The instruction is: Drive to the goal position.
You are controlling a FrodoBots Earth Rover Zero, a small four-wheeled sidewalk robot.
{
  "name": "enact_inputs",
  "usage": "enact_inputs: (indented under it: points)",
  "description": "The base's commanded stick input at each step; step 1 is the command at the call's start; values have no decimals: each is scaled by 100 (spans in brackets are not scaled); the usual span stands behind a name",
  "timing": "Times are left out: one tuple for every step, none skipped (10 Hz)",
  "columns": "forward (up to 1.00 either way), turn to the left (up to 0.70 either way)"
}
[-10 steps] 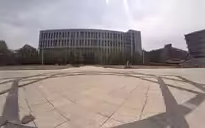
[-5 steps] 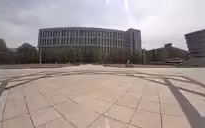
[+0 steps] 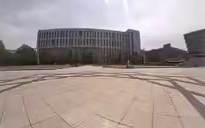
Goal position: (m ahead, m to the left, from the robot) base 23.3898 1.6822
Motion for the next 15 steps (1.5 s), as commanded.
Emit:
enact_inputs:
  points:
    - [100, 0]
    - [100, 0]
    - [100, 0]
    - [100, 0]
    - [100, 0]
    - [100, 0]
    - [100, 0]
    - [100, 0]
    - [100, 0]
    - [100, 0]
    - [100, 0]
    - [100, 0]
    - [100, 0]
    - [100, 0]
    - [100, 0]
